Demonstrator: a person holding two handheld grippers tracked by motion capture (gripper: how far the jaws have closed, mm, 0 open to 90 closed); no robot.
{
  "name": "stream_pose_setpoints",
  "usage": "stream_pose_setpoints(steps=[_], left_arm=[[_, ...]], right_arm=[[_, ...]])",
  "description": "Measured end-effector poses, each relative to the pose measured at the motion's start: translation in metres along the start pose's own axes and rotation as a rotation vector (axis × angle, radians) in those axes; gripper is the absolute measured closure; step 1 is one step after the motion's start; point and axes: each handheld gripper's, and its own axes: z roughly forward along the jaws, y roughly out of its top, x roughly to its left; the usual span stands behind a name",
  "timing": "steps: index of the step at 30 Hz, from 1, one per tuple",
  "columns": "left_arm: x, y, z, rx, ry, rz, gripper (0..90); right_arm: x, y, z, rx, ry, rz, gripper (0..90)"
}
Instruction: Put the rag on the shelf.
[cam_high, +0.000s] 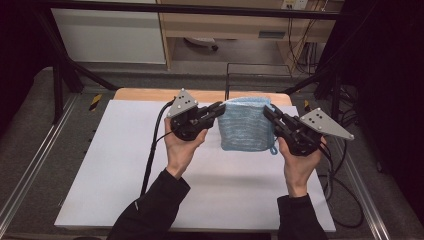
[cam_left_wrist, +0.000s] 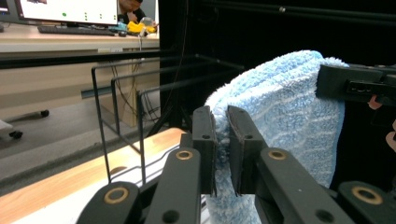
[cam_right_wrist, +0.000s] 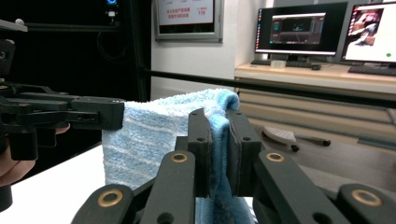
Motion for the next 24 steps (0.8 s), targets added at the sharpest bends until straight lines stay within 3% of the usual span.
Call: stream_pose_setpoints(steps=[24], left_arm=[[0.003,0.056,0.020,-0.094,0.007,0.035,82.4]], right_arm=[[-0.015,0.057,0.008,-0.097,-0.053,-0.063,82.1]])
